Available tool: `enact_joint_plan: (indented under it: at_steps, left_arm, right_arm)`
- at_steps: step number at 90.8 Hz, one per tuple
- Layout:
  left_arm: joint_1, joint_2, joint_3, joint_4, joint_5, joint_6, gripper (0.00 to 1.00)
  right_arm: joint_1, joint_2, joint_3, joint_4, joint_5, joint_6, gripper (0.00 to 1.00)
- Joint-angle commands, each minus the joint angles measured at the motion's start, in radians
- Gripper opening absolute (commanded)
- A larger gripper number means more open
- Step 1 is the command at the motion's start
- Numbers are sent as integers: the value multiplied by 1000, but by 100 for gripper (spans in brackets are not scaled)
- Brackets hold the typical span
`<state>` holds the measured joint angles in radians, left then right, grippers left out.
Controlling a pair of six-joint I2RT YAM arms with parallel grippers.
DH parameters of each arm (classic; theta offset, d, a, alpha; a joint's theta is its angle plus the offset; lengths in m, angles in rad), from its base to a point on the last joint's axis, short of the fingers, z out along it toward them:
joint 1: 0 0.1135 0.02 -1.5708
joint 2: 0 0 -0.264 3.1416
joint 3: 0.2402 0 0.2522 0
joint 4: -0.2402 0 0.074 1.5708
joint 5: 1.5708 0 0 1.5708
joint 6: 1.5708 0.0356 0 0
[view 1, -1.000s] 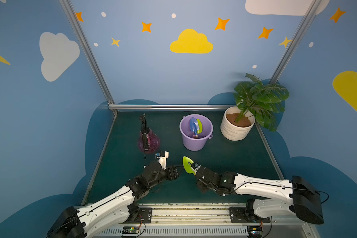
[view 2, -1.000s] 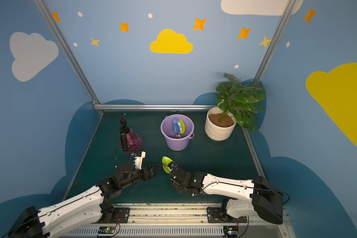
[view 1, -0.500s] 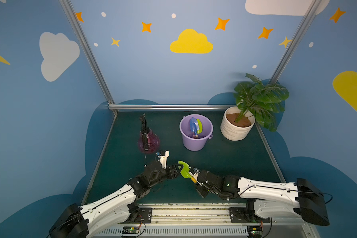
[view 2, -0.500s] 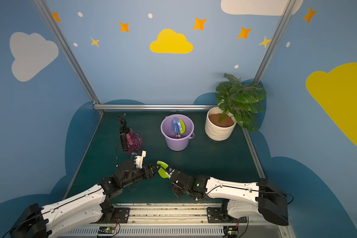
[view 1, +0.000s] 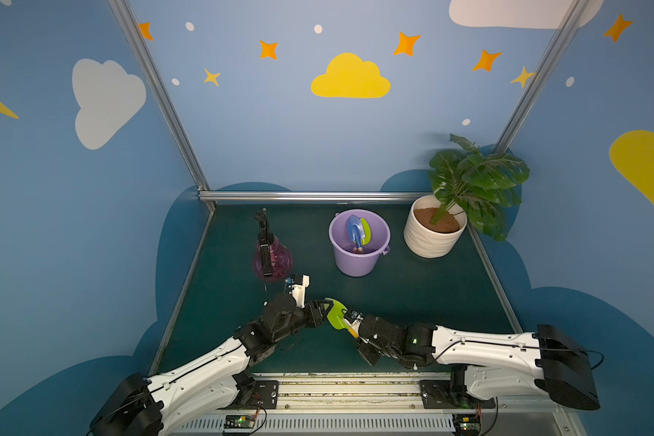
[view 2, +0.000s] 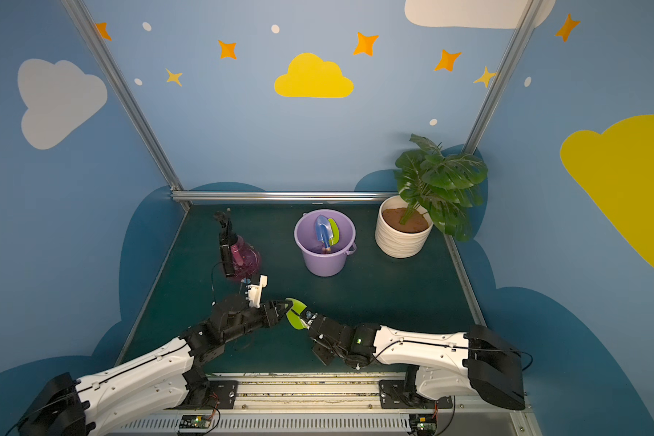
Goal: Organize the gardening tools
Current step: Pick up the gardening tool from the center of the board.
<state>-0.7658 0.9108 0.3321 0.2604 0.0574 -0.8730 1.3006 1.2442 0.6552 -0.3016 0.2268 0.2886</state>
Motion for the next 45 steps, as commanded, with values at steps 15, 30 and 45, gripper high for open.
enact_joint_plan:
  at_steps: [15, 30, 45]
  left_arm:
    - [6, 36, -4, 53, 25, 23, 38]
    - [8, 35, -5, 56, 24, 36, 21]
    - [10, 24, -2, 60, 19, 63, 9]
  right_arm:
    - [17, -43, 9, 44, 12, -11, 4]
    - [17, -54, 4, 45, 23, -7, 4]
    - [16, -58, 8, 39, 36, 2, 7]
